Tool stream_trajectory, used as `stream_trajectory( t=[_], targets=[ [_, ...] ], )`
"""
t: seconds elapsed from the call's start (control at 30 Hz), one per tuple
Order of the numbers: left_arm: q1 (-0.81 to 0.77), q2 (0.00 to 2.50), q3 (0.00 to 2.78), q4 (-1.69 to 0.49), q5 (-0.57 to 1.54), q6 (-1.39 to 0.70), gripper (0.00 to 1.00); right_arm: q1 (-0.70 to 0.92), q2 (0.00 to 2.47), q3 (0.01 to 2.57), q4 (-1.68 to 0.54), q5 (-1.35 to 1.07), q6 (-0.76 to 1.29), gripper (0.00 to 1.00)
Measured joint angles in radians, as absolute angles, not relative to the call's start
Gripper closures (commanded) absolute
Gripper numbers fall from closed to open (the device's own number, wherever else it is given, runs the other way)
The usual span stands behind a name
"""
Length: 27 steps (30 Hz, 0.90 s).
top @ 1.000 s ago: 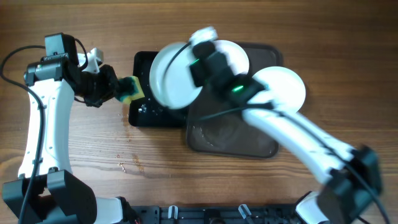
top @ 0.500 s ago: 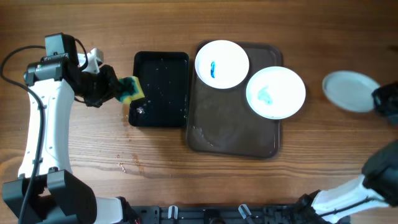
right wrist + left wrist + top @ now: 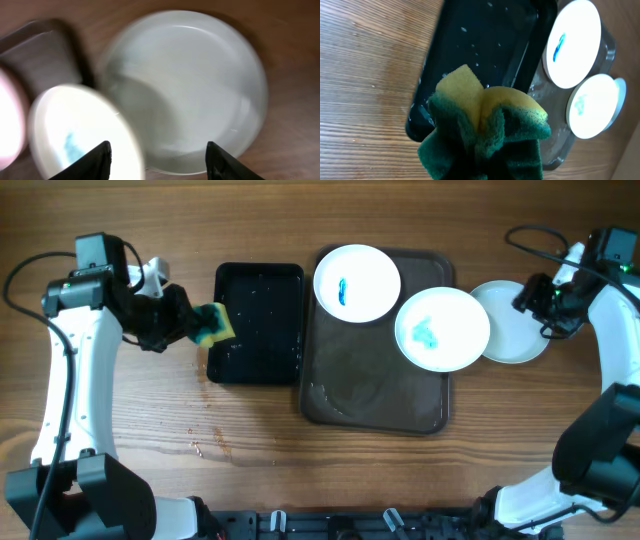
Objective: Clean dirty plates on tray and stack at the side
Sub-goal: 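Carry the cleaned plate with right gripper to the table's right side, then grasp the lower plate rim with the right gripper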
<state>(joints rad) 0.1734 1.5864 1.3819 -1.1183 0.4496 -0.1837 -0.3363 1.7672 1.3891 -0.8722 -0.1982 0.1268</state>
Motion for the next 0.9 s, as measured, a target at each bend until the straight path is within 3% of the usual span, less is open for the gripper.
stream_trajectory(
  t=[0.1,0.23,0.33,0.37,0.4,0.43,0.7,0.8,0.9],
  targets=[
    [0.099,1.586,1.382,-1.115,0.445,-0.184,0.96,-0.308,1.769,1.365,-0.814,-0.263,0.054,0.39],
    [-0.001,1.586,1.382,-1.095,0.445,-0.184,0.96,-0.261,1.832,1.271,-0.768,-0.3,-0.003,0.61],
    [-0.054,1.586,1.382,-1.092,0.445,-0.183,0.96,-0.241,1.858,1.238,-0.768,-0.278,0.019,0.62],
    [-0.068,1.586,1.382,-1.09,0.445,-0.183,0.96,-0.241,1.858,1.238,-0.768,-0.265,0.034,0.7],
    [-0.08,1.586,1.382,-1.087,0.445,-0.183,0.96,-0.241,1.858,1.236,-0.767,-0.253,0.043,0.9],
    [-0.094,1.586,1.382,-1.081,0.445,-0.183,0.96,-0.241,1.858,1.23,-0.758,-0.245,0.059,0.96],
    [-0.148,1.586,1.382,-1.054,0.445,-0.183,0.96,-0.203,1.744,1.2,-0.921,-0.231,0.113,0.96],
    [-0.165,1.586,1.382,-1.028,0.445,-0.184,0.96,-0.126,1.602,1.2,-1.015,-0.22,0.158,0.96],
    [-0.192,1.587,1.382,-0.99,0.445,-0.184,0.96,0.011,1.592,1.137,-0.97,-0.216,0.228,0.96]
  ],
)
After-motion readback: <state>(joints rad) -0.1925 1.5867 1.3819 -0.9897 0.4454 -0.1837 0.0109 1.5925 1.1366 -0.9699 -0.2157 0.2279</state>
